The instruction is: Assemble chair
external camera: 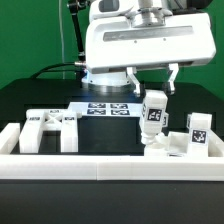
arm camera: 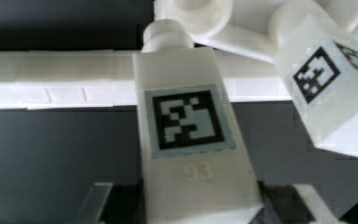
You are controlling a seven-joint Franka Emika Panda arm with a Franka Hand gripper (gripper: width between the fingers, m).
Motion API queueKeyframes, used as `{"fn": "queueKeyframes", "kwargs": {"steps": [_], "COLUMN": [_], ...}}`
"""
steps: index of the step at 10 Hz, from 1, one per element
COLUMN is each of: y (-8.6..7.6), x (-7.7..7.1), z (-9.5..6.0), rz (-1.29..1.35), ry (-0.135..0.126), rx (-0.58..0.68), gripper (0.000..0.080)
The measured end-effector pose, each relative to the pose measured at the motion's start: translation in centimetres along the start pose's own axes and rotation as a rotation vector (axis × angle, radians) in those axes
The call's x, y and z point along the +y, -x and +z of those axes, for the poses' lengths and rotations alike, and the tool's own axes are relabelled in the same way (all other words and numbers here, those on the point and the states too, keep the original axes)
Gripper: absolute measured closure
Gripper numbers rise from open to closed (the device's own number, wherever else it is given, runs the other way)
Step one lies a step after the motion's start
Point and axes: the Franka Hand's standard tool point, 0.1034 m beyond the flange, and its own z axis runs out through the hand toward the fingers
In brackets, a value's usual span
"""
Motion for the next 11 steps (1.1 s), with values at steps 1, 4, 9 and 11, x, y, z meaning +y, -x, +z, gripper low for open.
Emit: {"fn": "queueKeyframes", "kwargs": {"steps": [1,4,9,11], "y": [-0.1,-0.2,0.5,0.5], "x": [0.0,-0.8,-1.0,-1.4], "z": [-0.1,-0.1,0.3,0.2], "rz": [0.005,0.02,0.036,0.065], "ry": [-0.009,-0.017,-0.035,-0.042], "rx": [-0.004,-0.005,-0.033,-0.041], "gripper": [0.0506,0.0506,0.0506,0.0506]}}
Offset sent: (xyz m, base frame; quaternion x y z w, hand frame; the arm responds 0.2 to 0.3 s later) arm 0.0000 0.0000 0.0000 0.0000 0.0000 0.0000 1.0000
